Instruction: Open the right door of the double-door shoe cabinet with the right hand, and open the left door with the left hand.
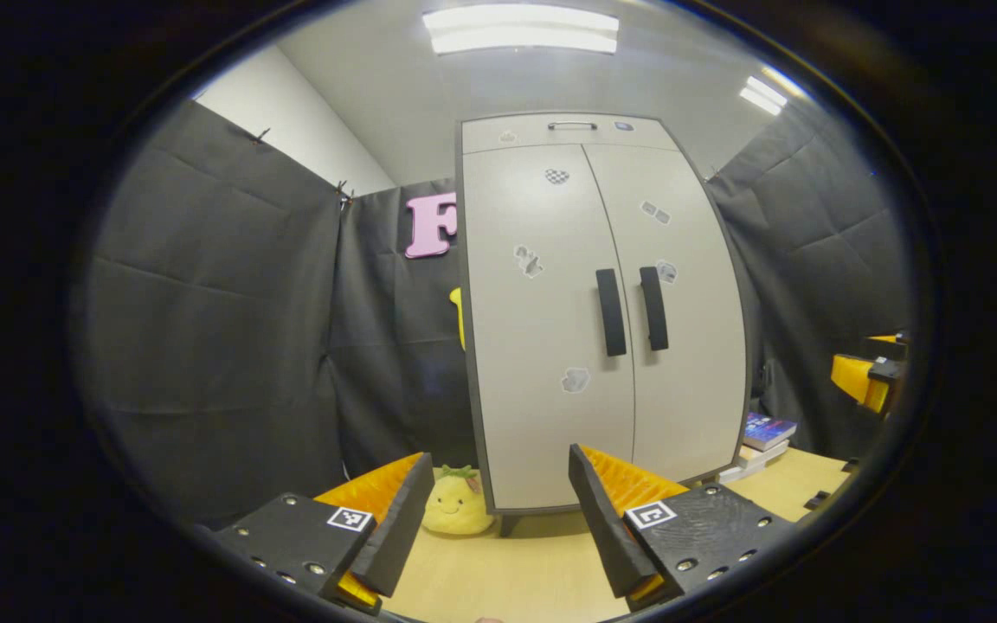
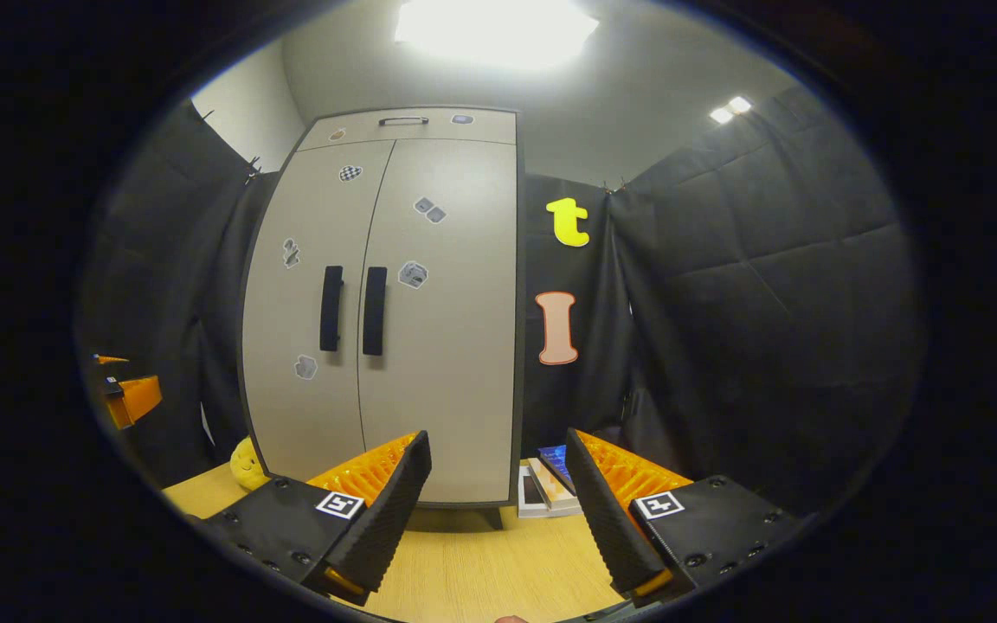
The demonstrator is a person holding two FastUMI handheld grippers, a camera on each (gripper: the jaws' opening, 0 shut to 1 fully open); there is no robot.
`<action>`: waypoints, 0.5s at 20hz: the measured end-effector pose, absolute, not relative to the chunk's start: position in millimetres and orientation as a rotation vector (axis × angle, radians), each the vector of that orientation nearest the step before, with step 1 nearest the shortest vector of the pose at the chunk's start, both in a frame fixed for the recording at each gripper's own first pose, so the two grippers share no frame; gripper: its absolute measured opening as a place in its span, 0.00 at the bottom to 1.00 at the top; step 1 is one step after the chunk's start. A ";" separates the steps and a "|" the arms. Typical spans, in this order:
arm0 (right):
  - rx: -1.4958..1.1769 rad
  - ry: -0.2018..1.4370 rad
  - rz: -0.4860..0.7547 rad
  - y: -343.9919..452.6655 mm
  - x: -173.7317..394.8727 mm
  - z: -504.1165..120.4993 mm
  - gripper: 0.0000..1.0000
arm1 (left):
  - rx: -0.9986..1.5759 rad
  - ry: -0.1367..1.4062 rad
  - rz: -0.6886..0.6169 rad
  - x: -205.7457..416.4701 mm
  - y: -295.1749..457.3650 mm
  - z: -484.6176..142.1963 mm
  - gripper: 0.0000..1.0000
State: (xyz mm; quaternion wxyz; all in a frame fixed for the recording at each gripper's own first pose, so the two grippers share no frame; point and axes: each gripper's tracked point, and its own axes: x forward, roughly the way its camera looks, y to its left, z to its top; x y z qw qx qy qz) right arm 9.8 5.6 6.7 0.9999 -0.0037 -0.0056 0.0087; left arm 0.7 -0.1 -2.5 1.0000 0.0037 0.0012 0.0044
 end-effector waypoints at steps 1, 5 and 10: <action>-0.011 -0.015 0.019 5.4 11.7 8.8 0.98 | 0.008 0.003 0.010 0.5 0.1 -3.3 0.90; 0.002 -0.038 0.041 11.0 27.2 26.7 0.98 | 0.013 0.005 0.025 -3.2 5.3 -5.5 0.91; 0.015 -0.037 0.092 28.8 59.8 46.9 0.98 | 0.001 0.016 0.052 -10.6 14.0 -9.1 0.91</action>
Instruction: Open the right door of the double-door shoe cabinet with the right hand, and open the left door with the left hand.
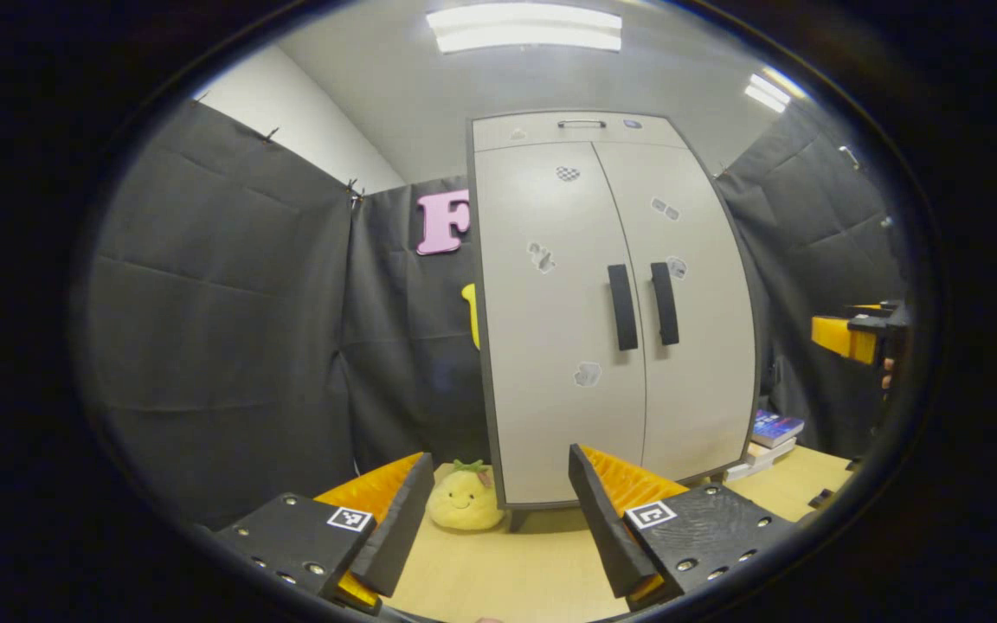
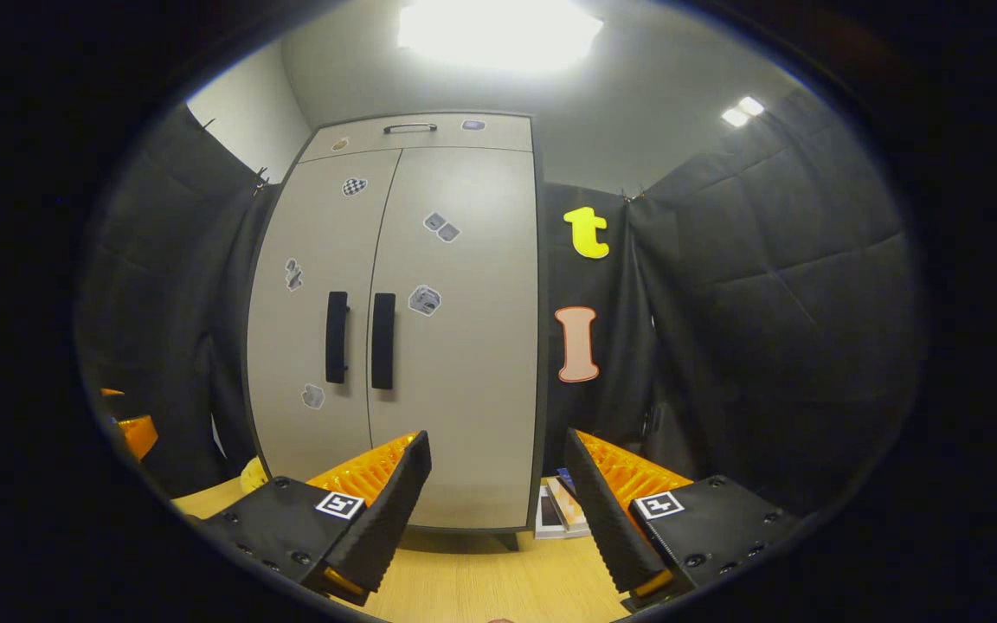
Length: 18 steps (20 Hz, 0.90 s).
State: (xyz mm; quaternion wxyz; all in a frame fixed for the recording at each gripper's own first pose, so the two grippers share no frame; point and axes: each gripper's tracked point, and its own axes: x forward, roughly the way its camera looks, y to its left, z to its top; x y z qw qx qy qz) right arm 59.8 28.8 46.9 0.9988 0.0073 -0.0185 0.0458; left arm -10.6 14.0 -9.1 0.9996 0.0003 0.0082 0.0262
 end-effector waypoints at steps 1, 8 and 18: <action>0.022 -0.037 0.105 33.5 66.0 50.7 0.98 | 0.002 0.016 0.060 -12.6 16.3 -10.0 0.91; 0.024 -0.045 0.187 71.6 109.2 76.1 0.98 | 0.020 0.031 0.141 -30.9 45.4 -13.6 0.91; 0.038 -0.040 0.263 128.8 172.2 103.8 0.98 | 0.028 0.065 0.275 -60.6 93.6 -24.2 0.91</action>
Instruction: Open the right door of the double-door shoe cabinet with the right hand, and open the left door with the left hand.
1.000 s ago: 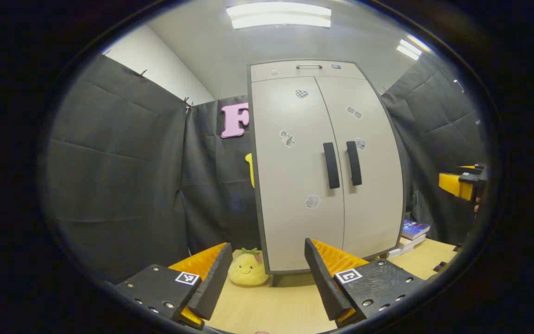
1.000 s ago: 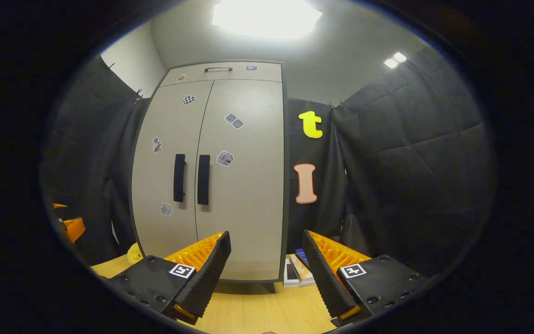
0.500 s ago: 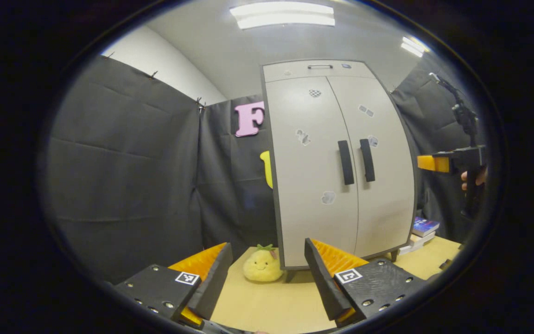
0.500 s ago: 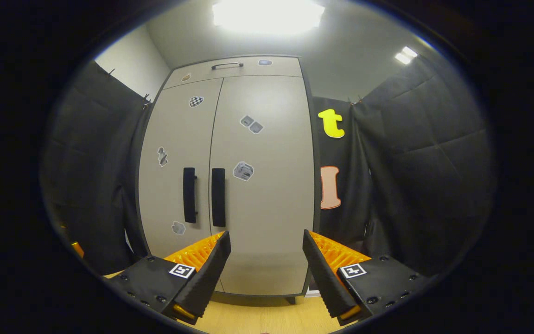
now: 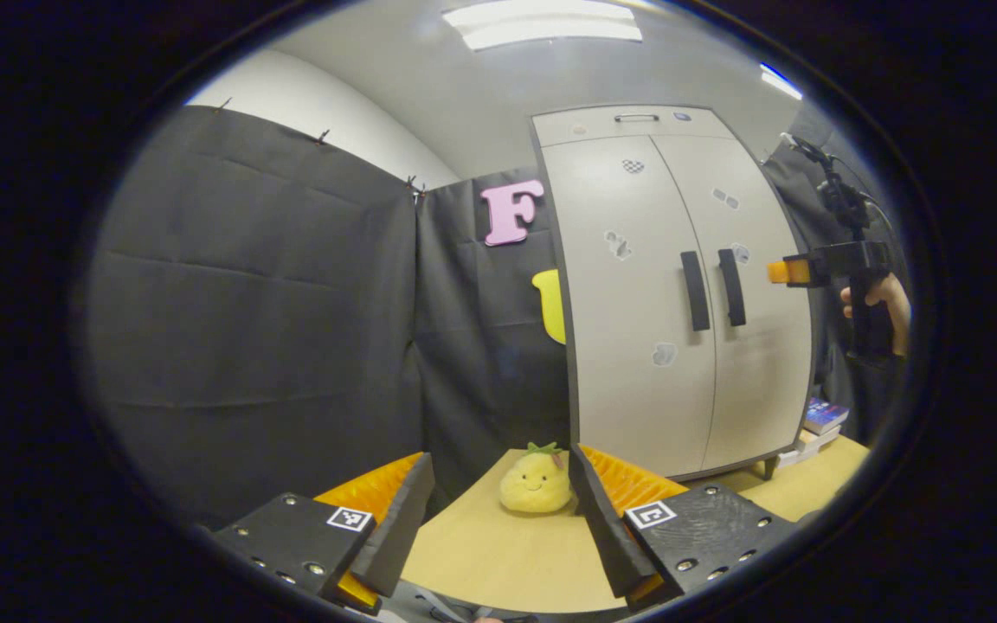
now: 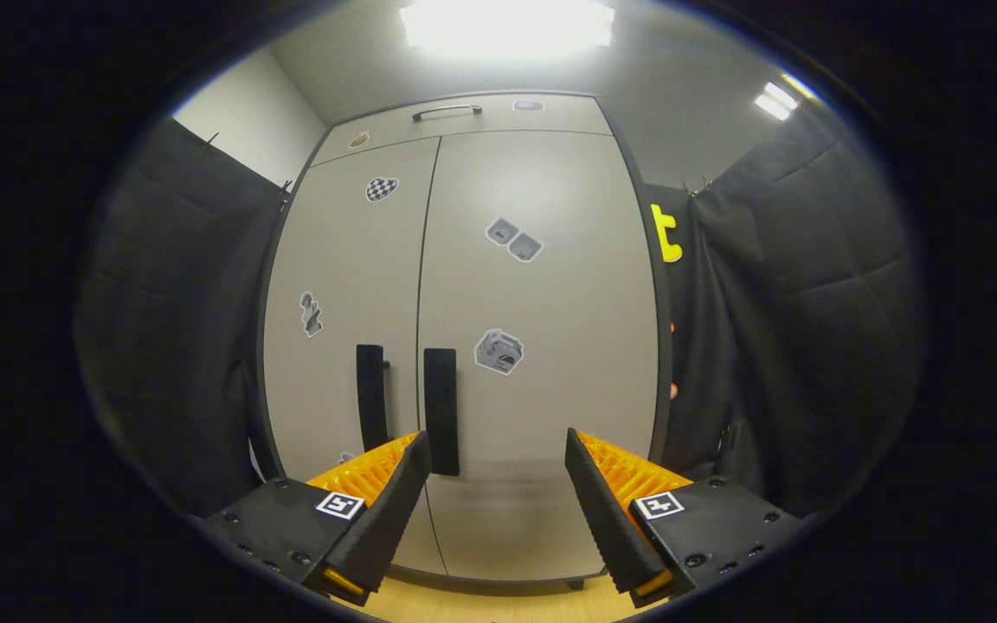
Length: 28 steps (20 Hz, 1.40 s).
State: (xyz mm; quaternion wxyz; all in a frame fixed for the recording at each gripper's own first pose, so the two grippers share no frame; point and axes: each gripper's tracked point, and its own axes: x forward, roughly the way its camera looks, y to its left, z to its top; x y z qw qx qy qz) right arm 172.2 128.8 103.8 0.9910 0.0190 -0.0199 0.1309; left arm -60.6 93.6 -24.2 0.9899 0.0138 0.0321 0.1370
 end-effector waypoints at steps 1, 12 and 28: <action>0.037 -0.038 0.269 135.1 177.8 105.3 0.98 | 0.029 0.067 0.283 -61.3 95.8 -25.1 0.91; 0.030 0.068 0.247 180.3 233.4 89.7 0.90 | 0.046 0.087 0.377 -68.1 122.8 -34.7 0.91; 0.026 0.169 0.217 199.7 256.1 84.1 0.23 | 0.045 0.094 0.381 -83.7 146.2 -42.5 0.90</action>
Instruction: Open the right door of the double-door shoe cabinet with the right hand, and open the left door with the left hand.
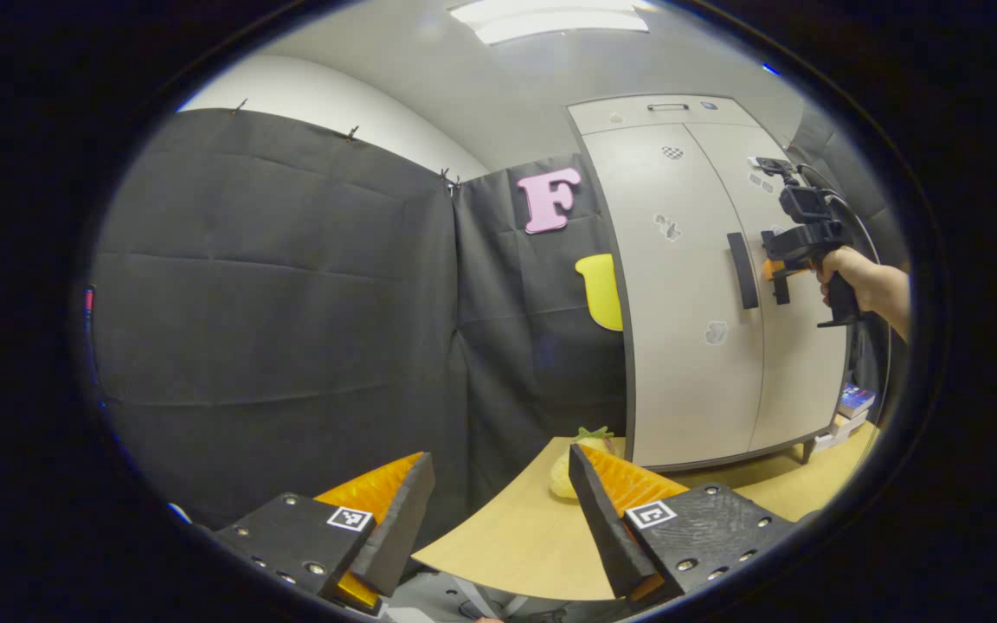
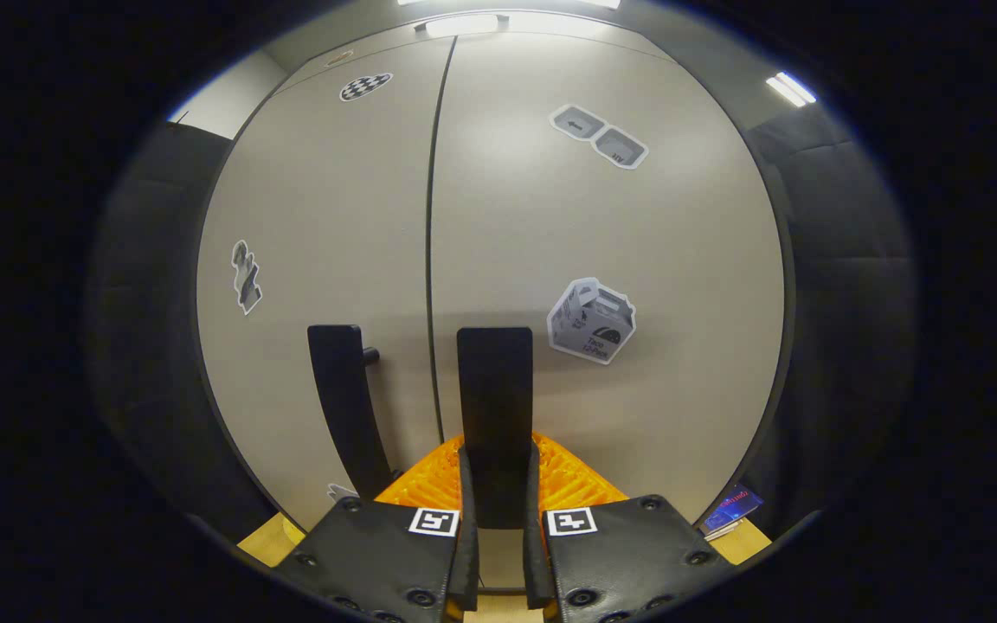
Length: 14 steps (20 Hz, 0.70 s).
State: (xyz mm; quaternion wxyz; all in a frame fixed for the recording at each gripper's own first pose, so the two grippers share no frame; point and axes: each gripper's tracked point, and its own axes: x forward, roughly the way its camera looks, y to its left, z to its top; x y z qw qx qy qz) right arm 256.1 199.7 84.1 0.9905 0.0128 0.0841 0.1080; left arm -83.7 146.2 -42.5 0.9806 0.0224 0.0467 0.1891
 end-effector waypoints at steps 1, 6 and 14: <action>0.004 0.168 0.224 200.8 261.4 80.5 0.13 | 0.043 0.092 0.376 -83.9 146.8 -41.7 0.91; 0.021 0.184 0.273 198.7 250.0 82.0 0.13 | 0.038 0.079 0.333 -80.3 140.3 -36.9 0.90; 0.042 0.189 0.346 190.2 245.2 82.2 0.13 | 0.038 0.063 0.244 -75.5 112.4 -32.0 0.91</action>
